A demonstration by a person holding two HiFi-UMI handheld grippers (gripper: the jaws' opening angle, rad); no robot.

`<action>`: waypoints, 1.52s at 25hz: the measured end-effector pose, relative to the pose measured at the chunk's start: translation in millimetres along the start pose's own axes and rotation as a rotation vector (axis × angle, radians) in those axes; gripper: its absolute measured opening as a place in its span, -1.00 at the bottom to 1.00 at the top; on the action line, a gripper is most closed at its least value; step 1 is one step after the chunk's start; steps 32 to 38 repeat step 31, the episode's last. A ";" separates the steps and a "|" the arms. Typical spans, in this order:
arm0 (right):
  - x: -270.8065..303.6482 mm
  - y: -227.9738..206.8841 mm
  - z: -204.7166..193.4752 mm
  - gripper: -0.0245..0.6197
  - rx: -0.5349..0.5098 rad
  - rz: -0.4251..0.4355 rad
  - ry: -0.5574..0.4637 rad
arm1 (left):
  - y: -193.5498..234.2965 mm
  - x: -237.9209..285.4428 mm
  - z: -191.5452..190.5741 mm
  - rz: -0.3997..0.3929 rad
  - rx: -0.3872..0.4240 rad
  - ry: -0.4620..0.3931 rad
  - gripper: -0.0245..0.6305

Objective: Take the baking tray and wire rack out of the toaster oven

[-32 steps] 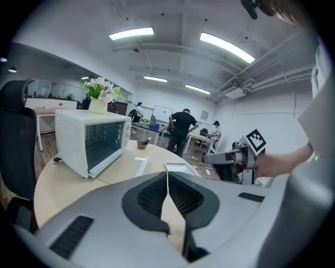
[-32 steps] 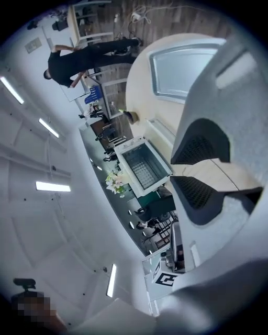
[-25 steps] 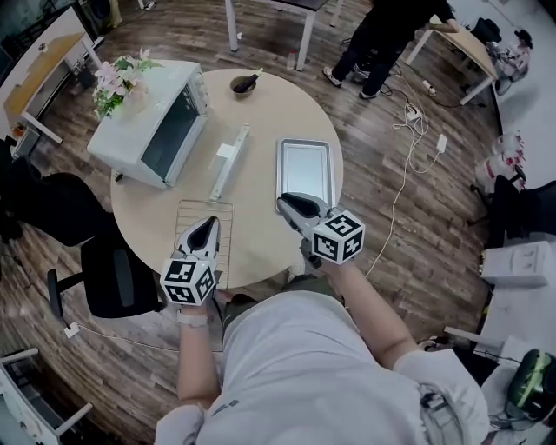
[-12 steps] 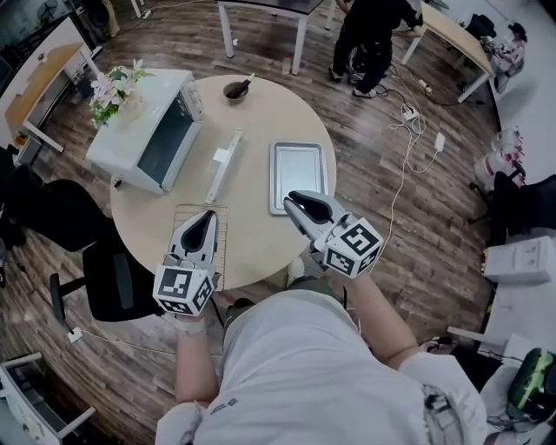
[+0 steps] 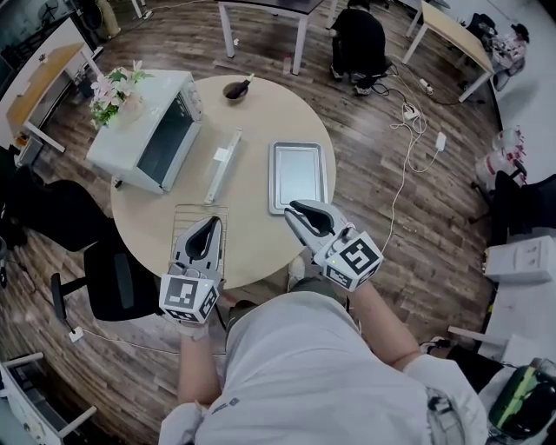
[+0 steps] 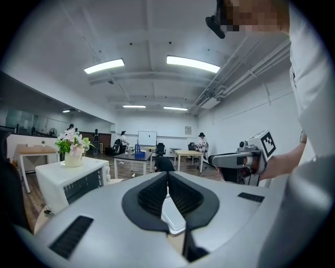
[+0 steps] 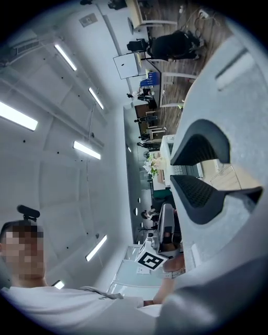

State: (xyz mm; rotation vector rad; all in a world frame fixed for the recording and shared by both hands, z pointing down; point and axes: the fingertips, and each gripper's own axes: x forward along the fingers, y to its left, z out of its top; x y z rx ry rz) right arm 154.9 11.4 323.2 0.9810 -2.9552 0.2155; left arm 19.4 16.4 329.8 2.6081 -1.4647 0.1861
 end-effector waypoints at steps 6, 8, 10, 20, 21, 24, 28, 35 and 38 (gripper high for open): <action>1.8 7.0 -16.2 -0.73 0.010 0.003 0.039 | -7.4 2.0 -10.7 -0.014 -0.019 0.012 -0.93; 3.3 6.6 -20.8 -0.73 0.021 -0.002 0.044 | -6.2 2.1 -14.9 -0.013 -0.028 0.016 -0.94; 4.2 4.9 -24.6 -0.73 0.033 -0.009 0.050 | -4.6 2.1 -19.2 -0.010 -0.034 0.023 -0.94; 7.1 -5.0 -28.5 -0.73 0.055 -0.015 0.060 | 0.5 6.7 -25.8 0.009 -0.041 0.043 -0.93; 7.3 -7.4 -29.0 -0.73 0.061 -0.017 0.059 | -0.1 8.0 -26.3 0.008 -0.041 0.046 -0.93; 8.3 -12.7 -28.6 -0.73 0.077 -0.017 0.052 | -1.3 10.1 -28.1 0.006 -0.039 0.053 -0.93; 12.7 -14.1 -29.5 -0.73 0.084 -0.019 0.055 | 2.2 7.6 -31.5 0.013 -0.042 0.062 -0.93; 16.5 -13.6 -28.3 -0.73 0.079 -0.013 0.057 | 6.0 4.7 -33.2 0.019 -0.047 0.067 -0.93; 16.5 -13.6 -28.3 -0.73 0.079 -0.013 0.057 | 6.0 4.7 -33.2 0.019 -0.047 0.067 -0.93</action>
